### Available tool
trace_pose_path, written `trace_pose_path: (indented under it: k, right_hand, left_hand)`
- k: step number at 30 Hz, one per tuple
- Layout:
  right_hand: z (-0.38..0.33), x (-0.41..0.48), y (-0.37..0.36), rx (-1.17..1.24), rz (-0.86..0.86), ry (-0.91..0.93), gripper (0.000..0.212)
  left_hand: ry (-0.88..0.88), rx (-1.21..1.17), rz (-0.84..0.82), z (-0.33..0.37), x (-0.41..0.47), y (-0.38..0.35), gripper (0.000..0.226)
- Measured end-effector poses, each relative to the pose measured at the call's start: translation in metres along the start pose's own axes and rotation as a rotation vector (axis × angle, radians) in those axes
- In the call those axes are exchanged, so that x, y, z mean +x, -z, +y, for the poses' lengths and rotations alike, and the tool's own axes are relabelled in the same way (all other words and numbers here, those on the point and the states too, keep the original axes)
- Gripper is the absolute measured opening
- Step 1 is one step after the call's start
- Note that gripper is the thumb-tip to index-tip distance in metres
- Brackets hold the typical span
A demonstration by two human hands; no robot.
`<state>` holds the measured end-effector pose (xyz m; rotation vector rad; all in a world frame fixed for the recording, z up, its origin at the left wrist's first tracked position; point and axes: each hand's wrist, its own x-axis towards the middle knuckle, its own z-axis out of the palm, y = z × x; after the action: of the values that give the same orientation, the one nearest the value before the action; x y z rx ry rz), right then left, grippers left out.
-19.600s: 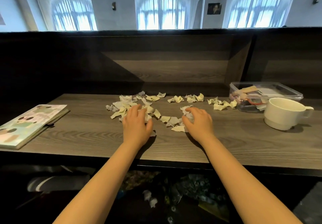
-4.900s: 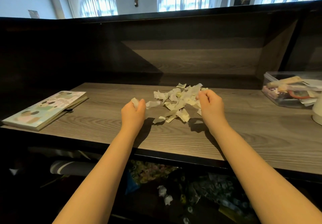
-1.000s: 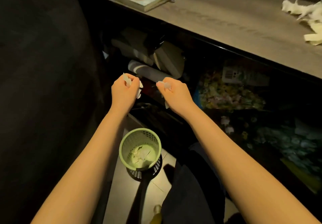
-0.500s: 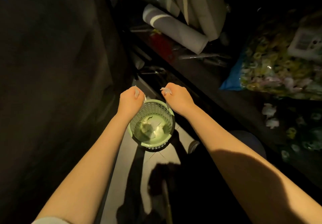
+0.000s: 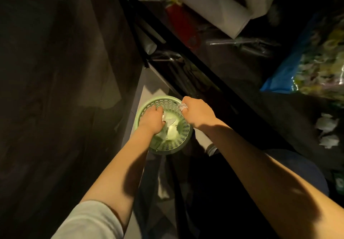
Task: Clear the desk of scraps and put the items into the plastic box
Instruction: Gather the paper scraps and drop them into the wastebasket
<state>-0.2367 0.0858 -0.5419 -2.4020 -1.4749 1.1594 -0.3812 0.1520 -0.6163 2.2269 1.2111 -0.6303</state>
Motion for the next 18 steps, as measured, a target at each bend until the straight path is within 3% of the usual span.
trace_pose_path:
  k: [3,5,11,18]
  right_hand:
    - [0.004,0.009,-0.009,-0.029,-0.032,-0.02,0.022]
    - [0.005,0.016,-0.016,-0.049,-0.055,-0.043,0.024]
    - [-0.005,0.039,-0.047,-0.08,-0.097,-0.042,0.033]
    - [-0.013,0.049,-0.072,-0.162,-0.123,0.045,0.044]
  left_hand:
    - [0.035,-0.042,-0.115,-0.011,0.002,-0.003,0.073]
    - [0.025,-0.077,-0.145,-0.019,0.001,-0.001,0.078]
    - [0.051,-0.014,-0.072,-0.035,-0.004,0.024,0.047]
    - [0.063,0.015,0.0,-0.042,-0.01,0.041,0.045]
